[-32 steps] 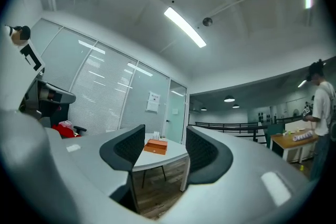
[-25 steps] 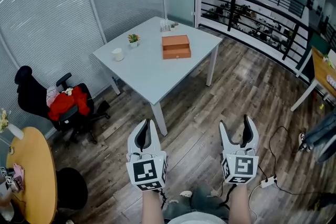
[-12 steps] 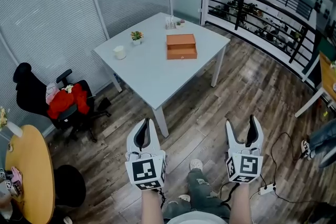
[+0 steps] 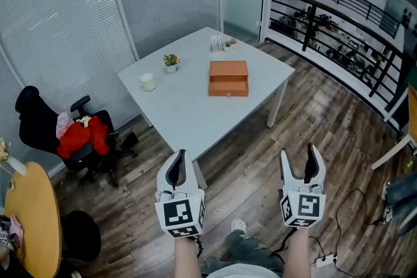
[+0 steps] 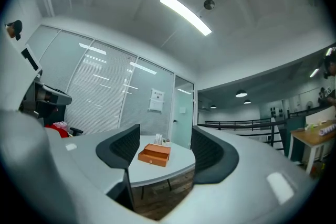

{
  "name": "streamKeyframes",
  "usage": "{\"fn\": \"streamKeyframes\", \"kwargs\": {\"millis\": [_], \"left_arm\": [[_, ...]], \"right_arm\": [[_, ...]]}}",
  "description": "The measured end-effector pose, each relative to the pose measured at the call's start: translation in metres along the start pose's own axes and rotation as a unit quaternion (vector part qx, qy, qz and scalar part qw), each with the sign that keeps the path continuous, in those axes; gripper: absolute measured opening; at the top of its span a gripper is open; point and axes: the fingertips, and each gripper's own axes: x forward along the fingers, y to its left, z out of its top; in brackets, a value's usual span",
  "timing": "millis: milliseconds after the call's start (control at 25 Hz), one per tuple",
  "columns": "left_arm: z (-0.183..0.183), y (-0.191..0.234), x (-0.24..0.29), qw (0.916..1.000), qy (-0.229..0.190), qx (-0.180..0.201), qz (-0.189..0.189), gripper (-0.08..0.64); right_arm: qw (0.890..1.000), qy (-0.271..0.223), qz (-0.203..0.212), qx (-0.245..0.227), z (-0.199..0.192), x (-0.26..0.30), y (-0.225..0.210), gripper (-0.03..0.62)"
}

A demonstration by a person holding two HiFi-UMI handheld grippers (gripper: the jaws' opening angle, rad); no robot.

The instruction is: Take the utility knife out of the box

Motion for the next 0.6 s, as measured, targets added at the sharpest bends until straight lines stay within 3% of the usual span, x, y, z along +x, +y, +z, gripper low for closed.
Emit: {"fn": "streamKeyframes", "kwargs": {"millis": [320, 600], "left_arm": [[0.011, -0.019, 0.089, 0.9999, -0.004, 0.004, 0.015, 0.0], [0.006, -0.033, 0.137, 0.9998, -0.001, 0.01, 0.016, 0.0]], "right_arm": [[1.0, -0.001, 0.012, 0.0, -0.004, 0.09, -0.045, 0.326], [1.0, 0.005, 0.018, 0.002, -0.02, 0.135, -0.067, 0.31]]}}
